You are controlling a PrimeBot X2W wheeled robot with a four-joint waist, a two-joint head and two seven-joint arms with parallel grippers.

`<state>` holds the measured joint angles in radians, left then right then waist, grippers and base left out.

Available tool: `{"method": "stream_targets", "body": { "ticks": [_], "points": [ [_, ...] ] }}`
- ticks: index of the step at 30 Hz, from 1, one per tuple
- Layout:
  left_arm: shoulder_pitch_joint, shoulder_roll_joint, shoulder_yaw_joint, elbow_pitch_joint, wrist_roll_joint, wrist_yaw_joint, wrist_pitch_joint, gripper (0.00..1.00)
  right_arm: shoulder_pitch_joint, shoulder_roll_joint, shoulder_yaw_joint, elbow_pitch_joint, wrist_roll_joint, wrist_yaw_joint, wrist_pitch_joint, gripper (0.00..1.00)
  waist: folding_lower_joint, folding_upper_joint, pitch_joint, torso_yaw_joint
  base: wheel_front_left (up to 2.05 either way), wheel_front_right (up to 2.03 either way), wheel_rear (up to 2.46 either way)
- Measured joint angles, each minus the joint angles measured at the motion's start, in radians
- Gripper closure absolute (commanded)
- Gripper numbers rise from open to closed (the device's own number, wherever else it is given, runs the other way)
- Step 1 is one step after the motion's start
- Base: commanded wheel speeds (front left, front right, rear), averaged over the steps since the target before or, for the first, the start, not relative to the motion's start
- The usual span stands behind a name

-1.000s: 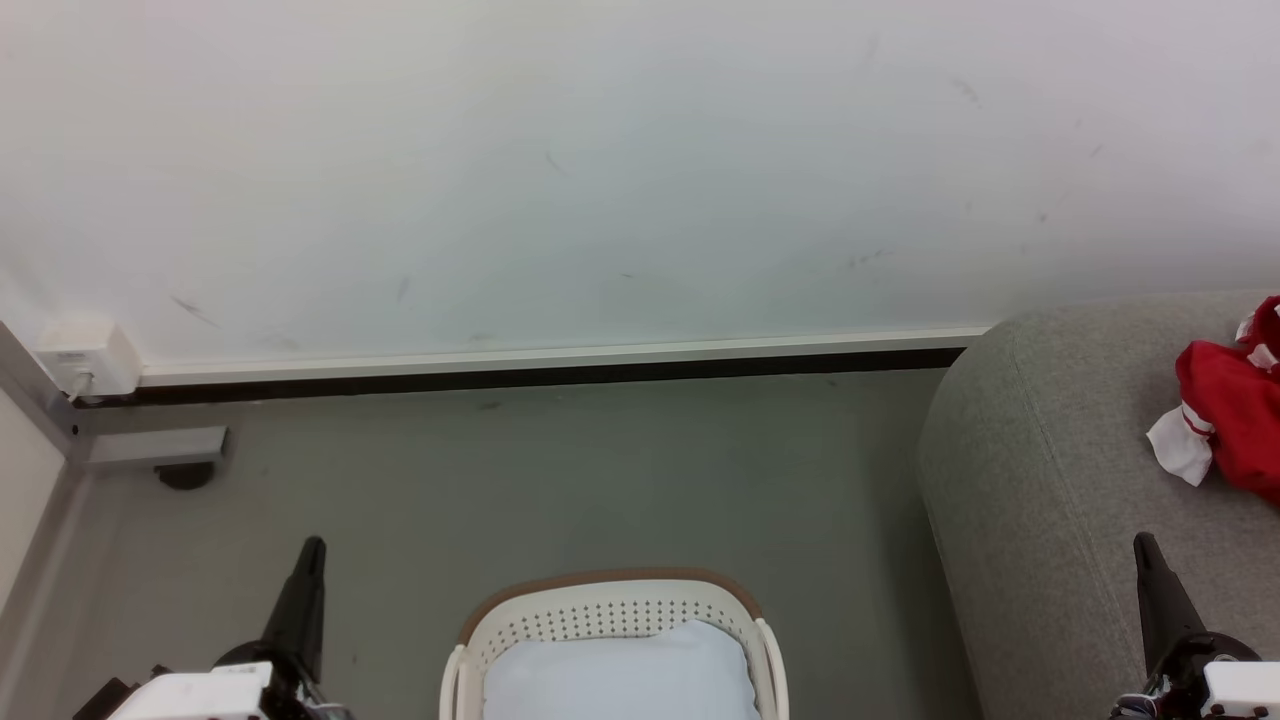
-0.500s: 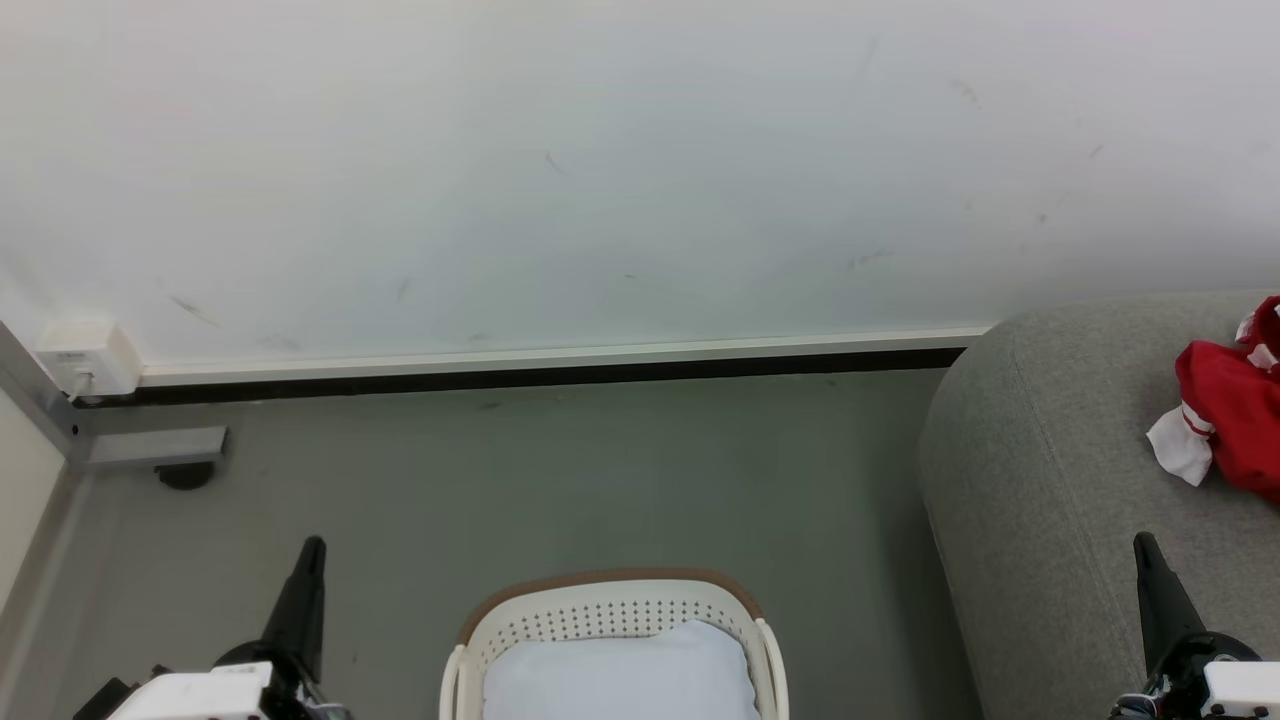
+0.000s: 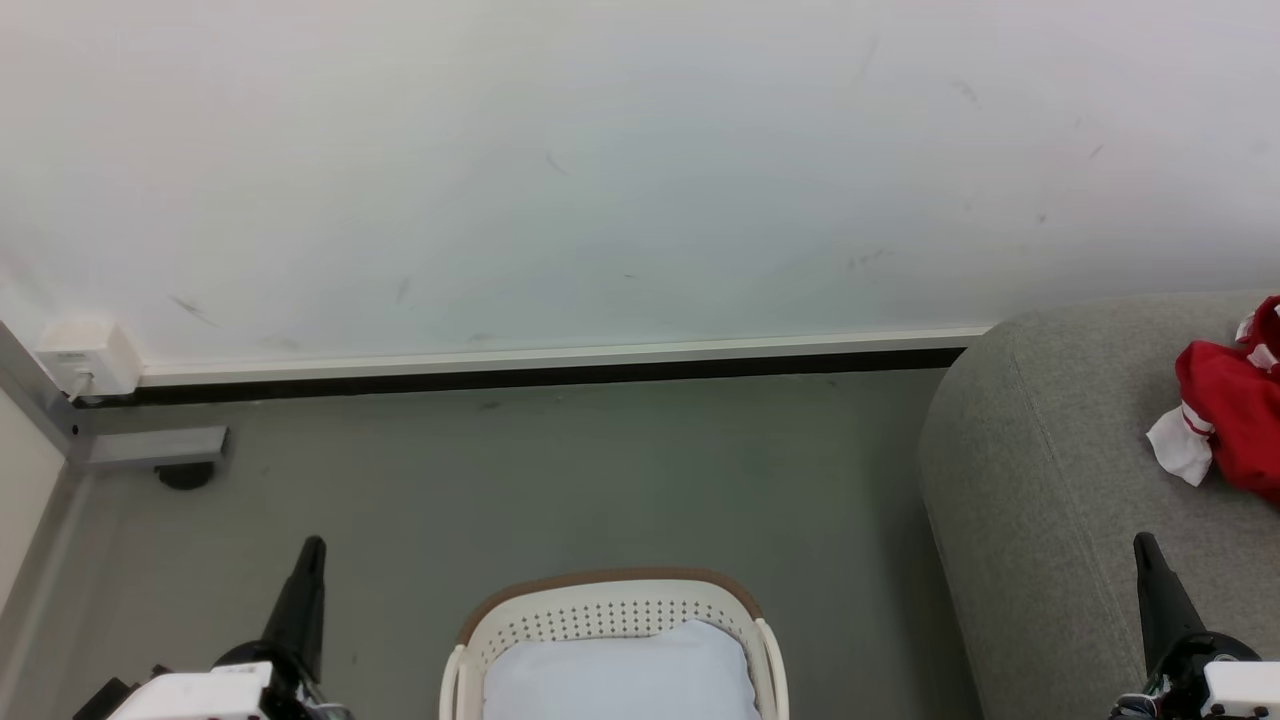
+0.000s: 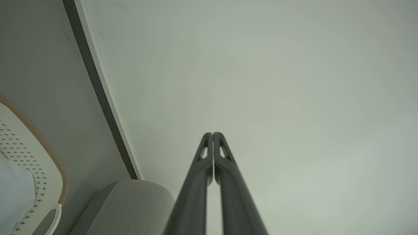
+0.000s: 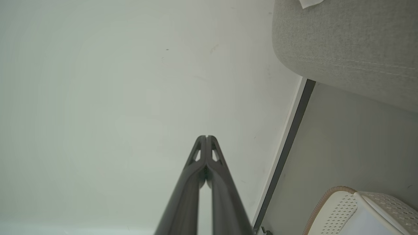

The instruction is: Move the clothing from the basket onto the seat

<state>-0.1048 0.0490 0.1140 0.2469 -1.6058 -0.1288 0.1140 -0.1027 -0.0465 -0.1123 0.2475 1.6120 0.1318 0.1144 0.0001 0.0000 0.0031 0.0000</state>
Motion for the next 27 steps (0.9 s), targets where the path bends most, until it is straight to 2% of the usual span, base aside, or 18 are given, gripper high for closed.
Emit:
{"method": "stream_targets", "body": {
  "ticks": [27],
  "points": [
    [0.0,0.0,0.0,0.0,0.0,0.0,0.0,1.0,0.0,0.0,0.0,0.0,0.0,0.0,0.0,1.0,0.0,0.0,0.0,0.0,0.0,0.0,0.0]
  ]
}}
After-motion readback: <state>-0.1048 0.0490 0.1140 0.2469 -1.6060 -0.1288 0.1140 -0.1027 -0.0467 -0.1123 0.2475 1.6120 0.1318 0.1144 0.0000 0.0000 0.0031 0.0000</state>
